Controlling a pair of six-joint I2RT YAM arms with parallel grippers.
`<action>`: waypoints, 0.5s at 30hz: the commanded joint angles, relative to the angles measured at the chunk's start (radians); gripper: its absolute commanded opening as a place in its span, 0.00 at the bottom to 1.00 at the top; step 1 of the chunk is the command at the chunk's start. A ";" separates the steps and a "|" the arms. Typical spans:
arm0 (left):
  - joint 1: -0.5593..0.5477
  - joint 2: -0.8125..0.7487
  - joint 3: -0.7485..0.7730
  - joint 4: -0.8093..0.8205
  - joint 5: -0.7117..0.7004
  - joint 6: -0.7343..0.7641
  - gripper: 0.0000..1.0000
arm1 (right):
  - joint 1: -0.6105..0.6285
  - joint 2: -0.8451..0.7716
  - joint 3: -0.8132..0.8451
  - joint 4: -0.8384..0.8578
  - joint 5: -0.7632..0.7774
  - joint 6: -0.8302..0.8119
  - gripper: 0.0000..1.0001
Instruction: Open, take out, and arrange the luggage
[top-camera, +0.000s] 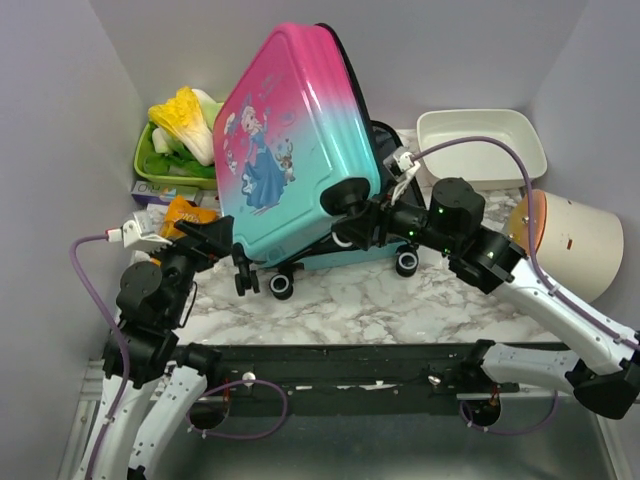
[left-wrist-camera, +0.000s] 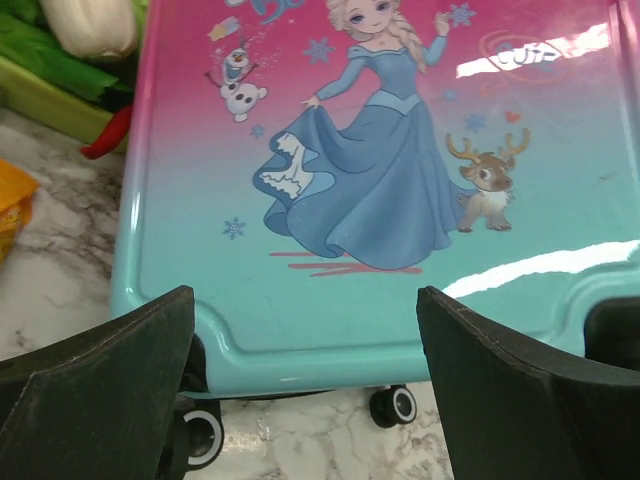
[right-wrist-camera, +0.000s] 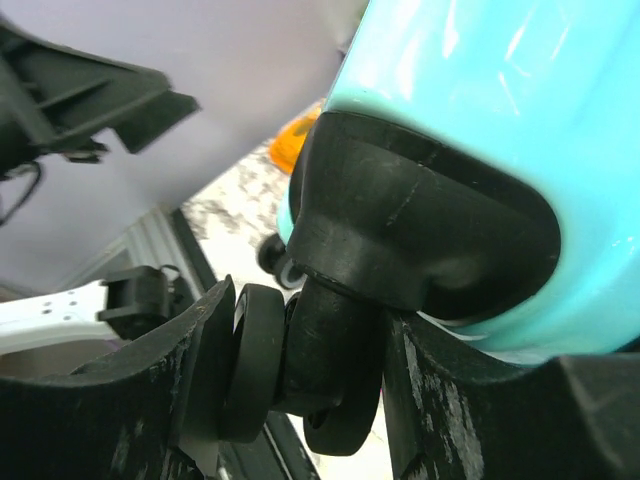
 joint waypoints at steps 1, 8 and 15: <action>-0.003 0.021 -0.010 -0.149 -0.250 -0.098 0.99 | 0.074 0.059 0.025 0.224 -0.411 -0.099 0.01; -0.003 0.104 -0.055 -0.198 -0.338 -0.213 0.99 | 0.180 0.201 0.187 0.224 -0.385 -0.180 0.18; -0.003 0.108 -0.052 -0.252 -0.512 -0.230 0.99 | 0.275 0.383 0.370 0.176 -0.356 -0.261 0.57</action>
